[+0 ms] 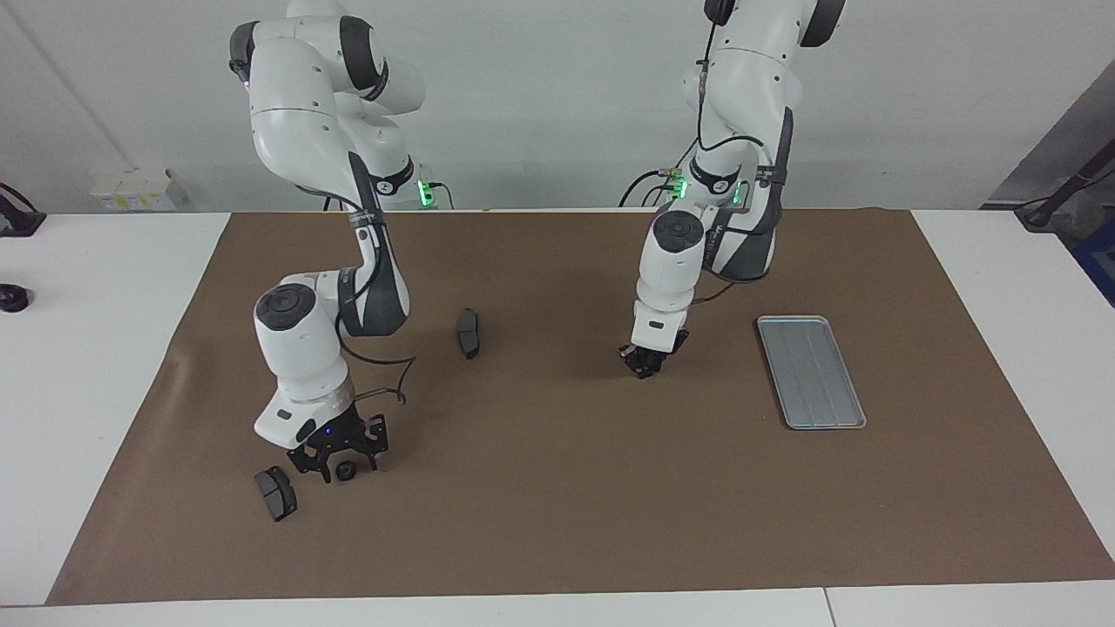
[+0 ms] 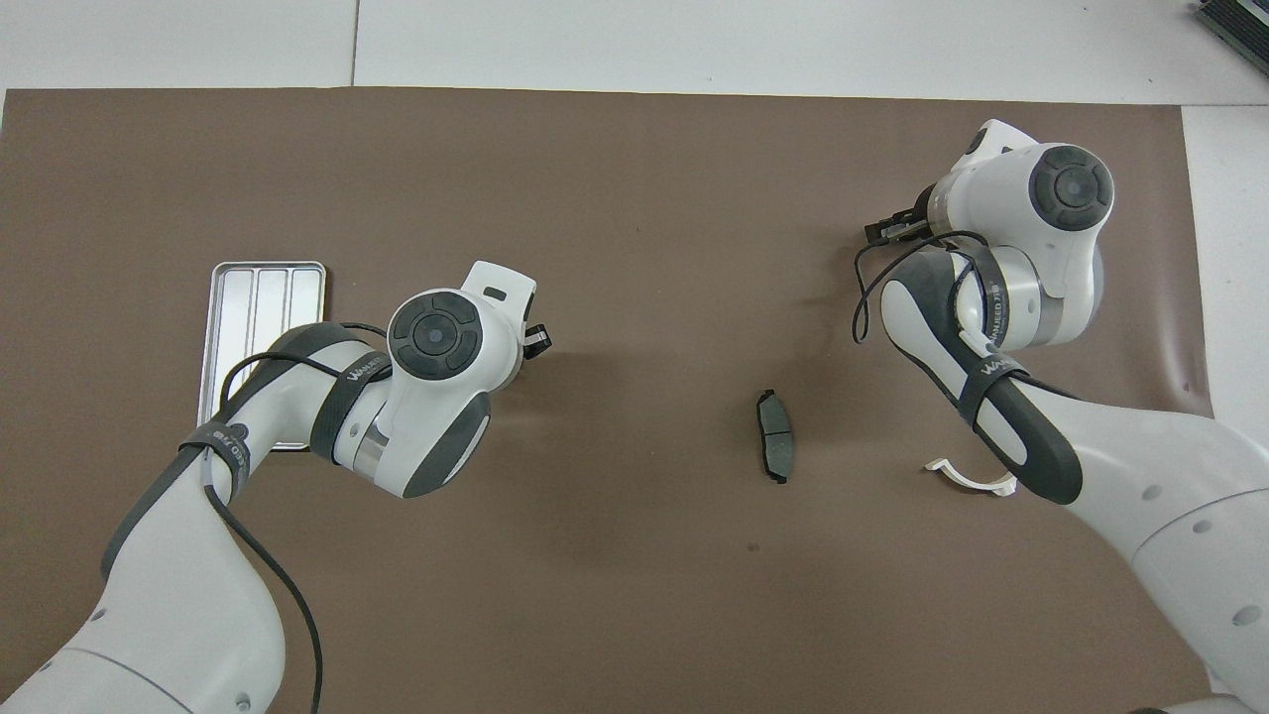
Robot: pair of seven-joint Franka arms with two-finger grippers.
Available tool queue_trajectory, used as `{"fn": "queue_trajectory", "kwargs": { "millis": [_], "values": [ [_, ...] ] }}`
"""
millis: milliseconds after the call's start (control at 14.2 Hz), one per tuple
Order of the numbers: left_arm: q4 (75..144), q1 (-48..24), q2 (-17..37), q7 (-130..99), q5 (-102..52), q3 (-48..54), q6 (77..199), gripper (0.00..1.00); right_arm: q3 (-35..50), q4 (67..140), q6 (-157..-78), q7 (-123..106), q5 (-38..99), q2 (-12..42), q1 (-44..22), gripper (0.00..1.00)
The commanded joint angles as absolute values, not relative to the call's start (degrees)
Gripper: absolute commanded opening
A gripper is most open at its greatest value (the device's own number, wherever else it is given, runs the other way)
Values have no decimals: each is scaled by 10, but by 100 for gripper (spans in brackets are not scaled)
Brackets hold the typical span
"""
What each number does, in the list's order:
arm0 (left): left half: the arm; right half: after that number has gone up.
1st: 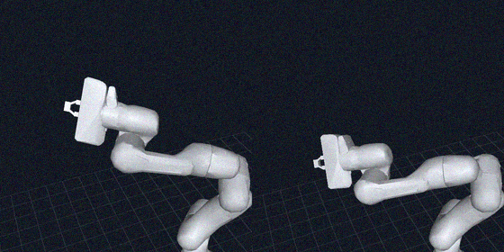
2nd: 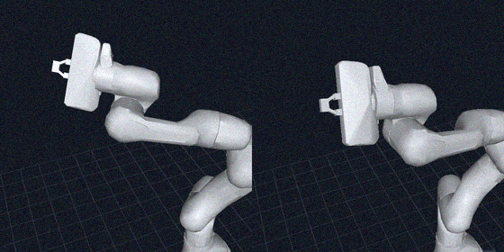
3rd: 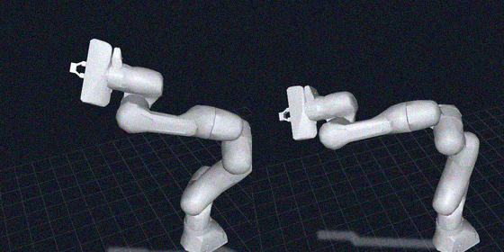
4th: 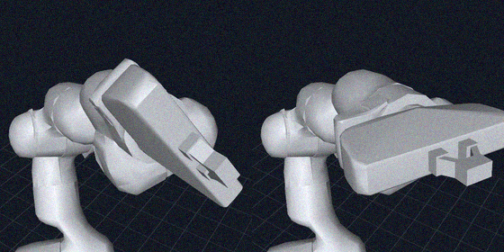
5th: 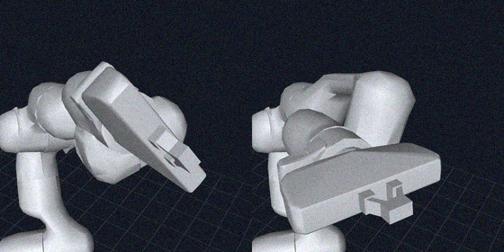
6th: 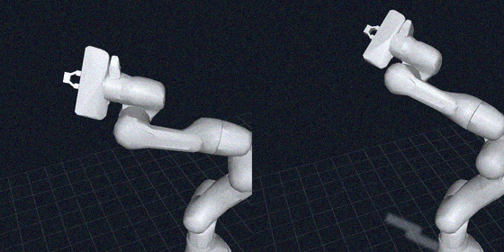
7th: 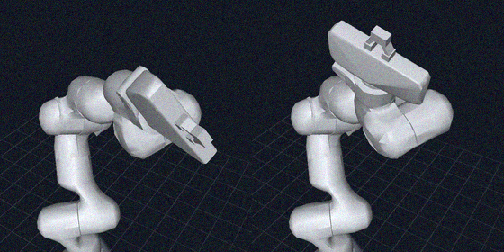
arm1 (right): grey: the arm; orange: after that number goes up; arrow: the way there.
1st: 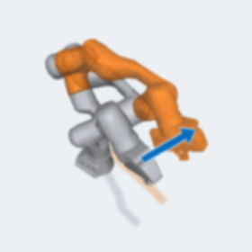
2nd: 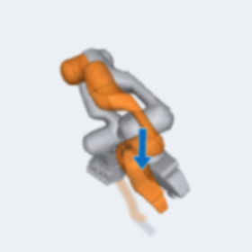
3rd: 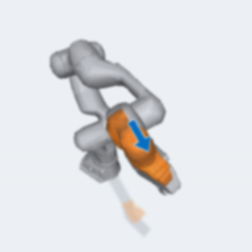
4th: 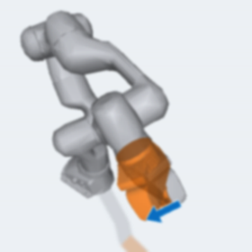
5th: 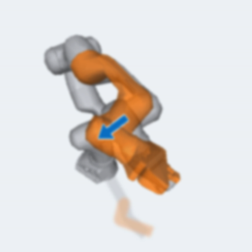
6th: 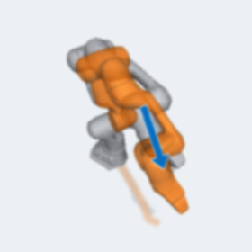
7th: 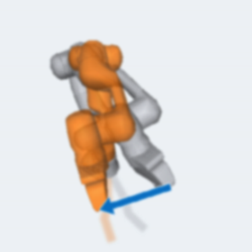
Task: Pick bearing gear from pile to tray
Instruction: 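Lower the gear onto the silver tray and open the left gripper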
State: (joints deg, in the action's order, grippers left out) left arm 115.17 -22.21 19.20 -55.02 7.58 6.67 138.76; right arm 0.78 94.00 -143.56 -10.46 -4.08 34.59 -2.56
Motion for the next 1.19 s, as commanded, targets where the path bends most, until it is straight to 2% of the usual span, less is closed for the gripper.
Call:
{"fn": "queue_trajectory", "kwargs": {
  "millis": [0,140,351,702,983,1124],
  "values": [
    [1165,-229,178,-560,85,60,1390,0,11,947,-1432,-95,-40,344,-18,74],
    [1133,-209,173,-545,85,59,1347,0,11,952,-1432,-85,-40,344,-18,73],
    [1119,-150,135,-441,78,62,1302,0,12,958,-1432,-65,-40,343,-18,61],
    [1070,-17,120,-164,5,61,1203,0,12,963,-1424,-53,-40,340,-20,33],
    [1090,68,130,-13,-4,59,1265,0,12,962,-1422,-53,-40,340,-25,18],
    [1091,78,166,8,-4,59,1308,0,17,956,-1422,-53,-40,339,-30,14]
  ]
}}
